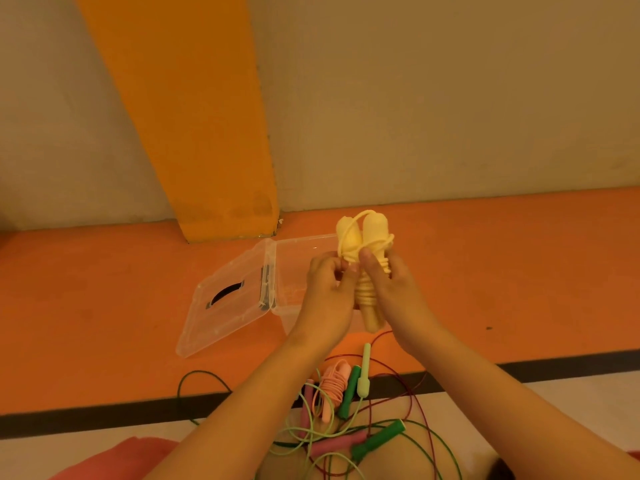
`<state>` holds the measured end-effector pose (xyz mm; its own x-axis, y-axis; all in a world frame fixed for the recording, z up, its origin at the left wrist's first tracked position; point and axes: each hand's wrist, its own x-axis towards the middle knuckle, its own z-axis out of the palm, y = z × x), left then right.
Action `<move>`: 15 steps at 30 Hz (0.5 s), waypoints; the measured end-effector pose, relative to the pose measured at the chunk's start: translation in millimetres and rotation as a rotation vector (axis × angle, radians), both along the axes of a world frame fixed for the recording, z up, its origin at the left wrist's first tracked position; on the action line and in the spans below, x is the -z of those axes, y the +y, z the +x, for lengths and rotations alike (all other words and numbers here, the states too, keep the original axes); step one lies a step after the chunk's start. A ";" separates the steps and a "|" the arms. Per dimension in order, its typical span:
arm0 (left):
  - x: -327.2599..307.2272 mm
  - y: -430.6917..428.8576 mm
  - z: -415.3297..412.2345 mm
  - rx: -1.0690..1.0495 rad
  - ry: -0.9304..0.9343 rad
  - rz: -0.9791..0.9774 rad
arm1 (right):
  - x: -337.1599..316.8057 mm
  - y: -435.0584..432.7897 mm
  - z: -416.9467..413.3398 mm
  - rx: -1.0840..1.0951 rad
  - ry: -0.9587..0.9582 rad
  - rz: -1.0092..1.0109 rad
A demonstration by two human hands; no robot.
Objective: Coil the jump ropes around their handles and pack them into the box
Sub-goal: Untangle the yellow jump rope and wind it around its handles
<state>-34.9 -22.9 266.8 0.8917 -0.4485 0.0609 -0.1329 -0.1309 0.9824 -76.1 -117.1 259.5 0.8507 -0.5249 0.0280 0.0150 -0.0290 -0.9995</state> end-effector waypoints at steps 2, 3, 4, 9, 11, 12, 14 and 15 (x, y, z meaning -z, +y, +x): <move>-3.5 0.2 -3.2 0.072 0.038 -0.049 | -1.1 -4.9 0.5 0.056 -0.025 -0.046; -4.9 0.3 -4.4 0.112 0.055 -0.064 | -0.8 -6.7 0.7 0.079 -0.027 -0.077; -5.5 0.1 -5.5 0.147 0.068 -0.075 | 0.9 -9.4 1.4 0.099 -0.025 -0.118; -6.6 -2.1 -8.5 0.156 0.098 -0.127 | -5.1 -18.5 0.4 0.127 -0.041 -0.196; -3.0 -0.5 -7.6 0.158 0.101 -0.127 | -6.9 -21.2 -0.7 0.077 0.006 -0.193; -0.7 1.1 -7.8 0.156 0.091 -0.124 | -6.8 -22.7 -0.5 0.031 0.052 -0.193; 0.8 3.0 -10.2 0.145 0.060 -0.108 | -9.7 -24.8 0.0 -0.069 0.172 -0.120; 0.7 3.1 -11.2 0.135 0.043 -0.091 | -13.8 -24.4 -0.5 -0.106 0.217 -0.046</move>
